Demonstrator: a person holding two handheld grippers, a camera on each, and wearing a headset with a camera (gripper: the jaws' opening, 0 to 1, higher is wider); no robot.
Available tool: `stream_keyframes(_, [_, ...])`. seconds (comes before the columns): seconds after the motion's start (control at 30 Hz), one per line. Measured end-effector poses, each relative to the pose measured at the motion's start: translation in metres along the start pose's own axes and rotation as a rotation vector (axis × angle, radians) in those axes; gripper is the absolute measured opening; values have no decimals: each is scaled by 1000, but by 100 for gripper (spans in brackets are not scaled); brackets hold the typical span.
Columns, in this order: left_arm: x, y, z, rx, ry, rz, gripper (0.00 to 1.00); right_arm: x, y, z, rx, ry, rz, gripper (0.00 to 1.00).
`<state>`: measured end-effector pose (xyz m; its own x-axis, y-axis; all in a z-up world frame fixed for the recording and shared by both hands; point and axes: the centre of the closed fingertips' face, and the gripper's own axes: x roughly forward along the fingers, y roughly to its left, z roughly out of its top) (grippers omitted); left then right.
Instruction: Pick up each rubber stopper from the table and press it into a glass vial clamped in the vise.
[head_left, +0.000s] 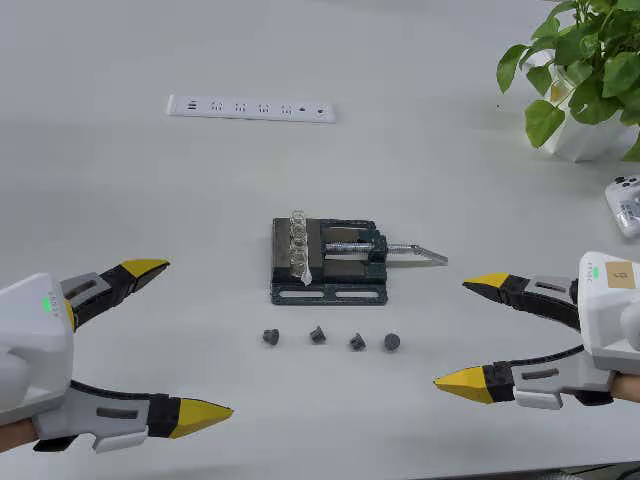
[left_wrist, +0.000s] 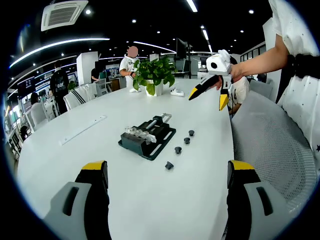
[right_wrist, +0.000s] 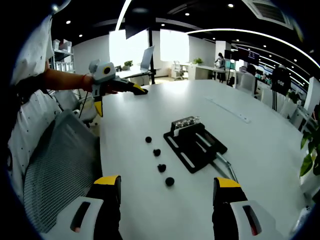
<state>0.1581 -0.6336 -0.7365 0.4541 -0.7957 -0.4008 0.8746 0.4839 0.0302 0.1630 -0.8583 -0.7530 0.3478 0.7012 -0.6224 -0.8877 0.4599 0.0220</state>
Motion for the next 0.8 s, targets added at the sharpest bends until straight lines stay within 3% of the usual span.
stream_keyframes(0.6, [1,3,-4,-3,2,-4,99,27,4,3,-78,123,77,50])
stream_keyframes(0.8, [2,3,-6,-6,2,-5,99,37,8,4,-90,160,105,46])
